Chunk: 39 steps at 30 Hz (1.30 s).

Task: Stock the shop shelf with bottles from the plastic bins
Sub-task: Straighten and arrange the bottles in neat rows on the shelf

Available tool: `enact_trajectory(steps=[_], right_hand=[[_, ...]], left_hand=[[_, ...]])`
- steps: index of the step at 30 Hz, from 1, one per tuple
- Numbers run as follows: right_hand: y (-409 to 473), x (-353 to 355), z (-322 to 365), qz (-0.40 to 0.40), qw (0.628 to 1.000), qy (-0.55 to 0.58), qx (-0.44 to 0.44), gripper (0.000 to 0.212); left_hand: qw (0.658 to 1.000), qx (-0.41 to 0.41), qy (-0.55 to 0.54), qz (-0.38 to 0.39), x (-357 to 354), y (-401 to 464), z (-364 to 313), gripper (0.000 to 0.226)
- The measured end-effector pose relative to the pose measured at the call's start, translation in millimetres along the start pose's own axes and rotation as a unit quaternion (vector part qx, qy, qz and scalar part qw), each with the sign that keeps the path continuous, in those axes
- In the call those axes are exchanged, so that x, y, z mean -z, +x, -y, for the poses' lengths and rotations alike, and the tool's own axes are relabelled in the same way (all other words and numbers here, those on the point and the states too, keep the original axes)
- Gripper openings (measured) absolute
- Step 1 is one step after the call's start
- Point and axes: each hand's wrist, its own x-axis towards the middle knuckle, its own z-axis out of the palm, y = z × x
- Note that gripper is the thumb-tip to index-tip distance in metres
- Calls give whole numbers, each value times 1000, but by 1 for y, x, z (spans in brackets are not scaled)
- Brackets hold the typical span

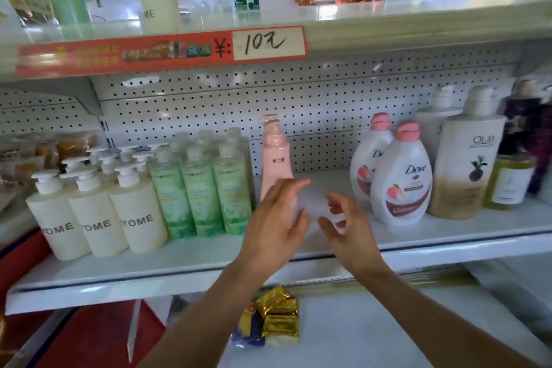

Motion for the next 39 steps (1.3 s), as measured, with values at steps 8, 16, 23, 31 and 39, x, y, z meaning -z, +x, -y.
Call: enact_trajectory(steps=[8, 16, 23, 31, 39], right_hand=[[-2, 101, -49, -141, 990, -18, -23, 58], [23, 120, -79, -34, 985, 100, -138, 66], [19, 126, -68, 11, 981, 165, -100, 52], [12, 76, -44, 65, 977, 163, -121, 74], [8, 60, -27, 74, 969, 205, -120, 59]], left_hand=[[952, 185, -205, 133, -108, 20, -49, 67], [907, 254, -323, 94, -149, 38, -65, 82], [894, 262, -350, 95, -139, 37, -57, 84], [917, 236, -312, 76, -95, 11, -10, 87], [902, 219, -370, 47, -85, 6, 0, 84]])
